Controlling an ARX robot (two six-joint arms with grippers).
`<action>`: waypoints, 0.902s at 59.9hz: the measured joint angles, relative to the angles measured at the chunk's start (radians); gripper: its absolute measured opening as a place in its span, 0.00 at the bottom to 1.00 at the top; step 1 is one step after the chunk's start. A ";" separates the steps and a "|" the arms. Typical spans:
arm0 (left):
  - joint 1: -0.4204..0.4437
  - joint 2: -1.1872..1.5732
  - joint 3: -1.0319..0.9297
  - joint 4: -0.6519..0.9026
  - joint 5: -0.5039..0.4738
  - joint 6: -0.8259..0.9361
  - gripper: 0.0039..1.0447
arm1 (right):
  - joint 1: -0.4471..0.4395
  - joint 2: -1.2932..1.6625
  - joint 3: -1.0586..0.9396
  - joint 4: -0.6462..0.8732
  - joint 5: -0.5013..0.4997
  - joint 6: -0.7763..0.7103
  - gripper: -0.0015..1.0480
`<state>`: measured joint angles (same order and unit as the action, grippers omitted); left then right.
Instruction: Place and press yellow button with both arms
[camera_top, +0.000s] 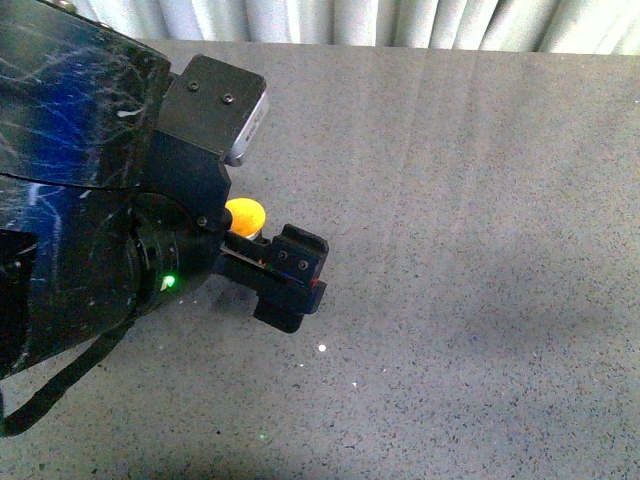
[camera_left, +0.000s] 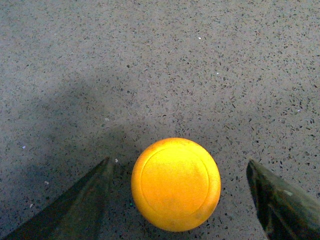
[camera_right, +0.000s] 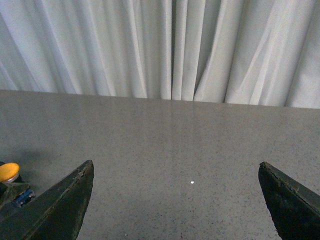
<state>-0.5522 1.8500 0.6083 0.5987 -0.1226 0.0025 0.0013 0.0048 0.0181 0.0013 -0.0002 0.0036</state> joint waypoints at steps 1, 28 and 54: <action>0.000 -0.005 -0.003 -0.002 0.001 -0.001 0.93 | 0.000 0.000 0.000 0.000 0.000 0.000 0.91; 0.117 -0.441 -0.187 -0.115 0.144 -0.091 0.91 | 0.000 0.000 0.000 0.000 0.000 0.000 0.91; 0.544 -0.875 -0.551 0.306 0.105 -0.019 0.28 | 0.004 0.042 0.036 -0.092 -0.023 -0.012 0.91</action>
<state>-0.0082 0.9745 0.0570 0.9047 -0.0177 -0.0162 0.0055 0.0471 0.0540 -0.0910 -0.0231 -0.0086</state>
